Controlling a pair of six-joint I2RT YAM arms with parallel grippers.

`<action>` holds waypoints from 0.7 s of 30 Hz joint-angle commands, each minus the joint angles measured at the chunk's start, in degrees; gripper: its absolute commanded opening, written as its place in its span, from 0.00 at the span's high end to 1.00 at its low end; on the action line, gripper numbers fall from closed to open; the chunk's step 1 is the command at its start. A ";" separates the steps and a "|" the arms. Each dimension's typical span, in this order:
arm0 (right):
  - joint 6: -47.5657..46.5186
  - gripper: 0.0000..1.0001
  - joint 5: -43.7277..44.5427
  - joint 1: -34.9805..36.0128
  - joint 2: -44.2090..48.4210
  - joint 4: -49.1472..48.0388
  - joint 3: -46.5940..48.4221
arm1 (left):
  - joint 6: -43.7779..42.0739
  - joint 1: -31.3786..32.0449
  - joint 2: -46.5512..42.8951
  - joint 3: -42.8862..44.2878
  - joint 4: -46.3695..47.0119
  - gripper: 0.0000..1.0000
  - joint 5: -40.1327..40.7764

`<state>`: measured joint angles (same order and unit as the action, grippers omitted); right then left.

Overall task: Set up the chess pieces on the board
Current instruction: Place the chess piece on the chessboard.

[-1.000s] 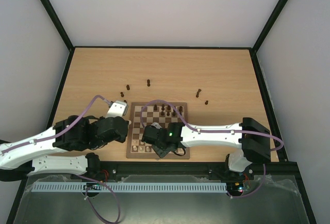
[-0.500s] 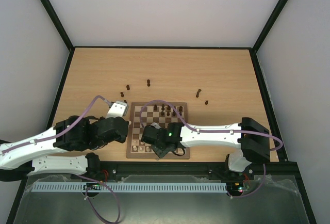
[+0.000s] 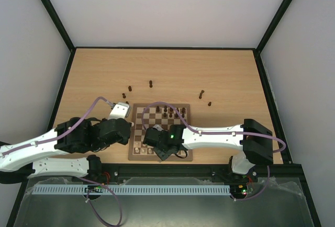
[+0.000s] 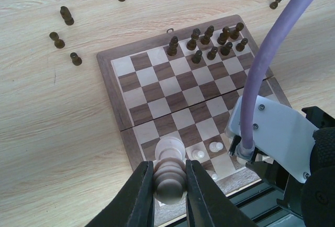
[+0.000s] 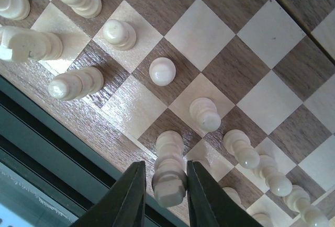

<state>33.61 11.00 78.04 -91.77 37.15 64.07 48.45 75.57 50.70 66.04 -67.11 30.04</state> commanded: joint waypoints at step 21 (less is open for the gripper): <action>4.48 0.21 12.49 -2.91 32.85 5.29 -0.28 | -7.72 -0.25 14.80 3.74 1.93 0.92 -10.31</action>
<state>34.92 17.19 77.06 -65.34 37.89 64.36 44.05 75.57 61.76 67.79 -66.08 23.64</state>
